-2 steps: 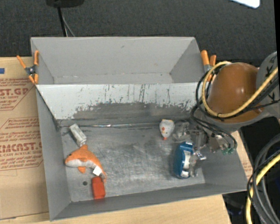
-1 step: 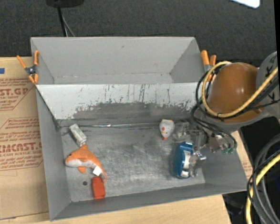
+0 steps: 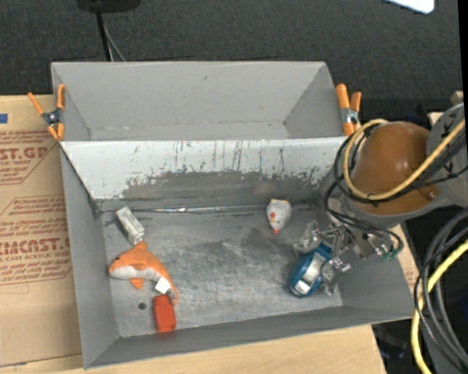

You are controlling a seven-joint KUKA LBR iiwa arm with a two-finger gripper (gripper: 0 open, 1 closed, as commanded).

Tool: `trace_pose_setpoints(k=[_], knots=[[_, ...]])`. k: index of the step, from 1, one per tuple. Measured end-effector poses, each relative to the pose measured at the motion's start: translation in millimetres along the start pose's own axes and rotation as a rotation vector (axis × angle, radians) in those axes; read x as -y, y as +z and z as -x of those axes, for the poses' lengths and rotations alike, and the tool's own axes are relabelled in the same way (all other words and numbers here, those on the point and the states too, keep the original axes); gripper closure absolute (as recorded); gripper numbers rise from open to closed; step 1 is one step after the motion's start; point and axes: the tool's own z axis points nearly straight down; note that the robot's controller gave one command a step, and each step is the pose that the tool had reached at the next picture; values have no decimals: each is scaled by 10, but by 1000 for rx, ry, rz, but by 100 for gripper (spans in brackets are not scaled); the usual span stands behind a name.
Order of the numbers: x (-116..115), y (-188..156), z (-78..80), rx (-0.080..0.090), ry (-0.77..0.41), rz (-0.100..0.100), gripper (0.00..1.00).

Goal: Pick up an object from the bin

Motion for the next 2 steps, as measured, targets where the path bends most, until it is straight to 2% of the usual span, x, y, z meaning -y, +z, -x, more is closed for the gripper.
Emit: trace_pose_setpoints(k=[2], knots=[[-29, -20, -15, 7, 2, -8, 100]])
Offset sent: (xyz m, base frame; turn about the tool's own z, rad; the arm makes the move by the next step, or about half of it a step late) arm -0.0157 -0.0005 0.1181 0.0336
